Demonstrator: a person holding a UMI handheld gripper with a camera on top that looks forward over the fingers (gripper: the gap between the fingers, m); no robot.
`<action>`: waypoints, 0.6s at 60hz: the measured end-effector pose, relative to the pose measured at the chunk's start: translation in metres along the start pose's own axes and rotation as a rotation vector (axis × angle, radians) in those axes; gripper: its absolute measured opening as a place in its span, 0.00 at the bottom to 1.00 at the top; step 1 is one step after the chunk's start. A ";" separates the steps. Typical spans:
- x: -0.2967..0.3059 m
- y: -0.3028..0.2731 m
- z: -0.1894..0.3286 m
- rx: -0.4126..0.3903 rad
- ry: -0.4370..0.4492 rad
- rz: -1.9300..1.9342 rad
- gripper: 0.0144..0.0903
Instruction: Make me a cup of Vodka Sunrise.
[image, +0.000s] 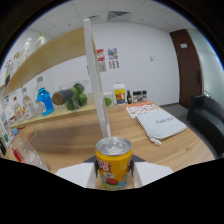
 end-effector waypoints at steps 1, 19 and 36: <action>0.000 0.003 0.002 -0.007 0.000 0.003 0.49; 0.001 0.025 0.004 -0.043 0.018 -0.022 0.50; 0.000 0.035 -0.003 -0.059 0.043 -0.058 0.52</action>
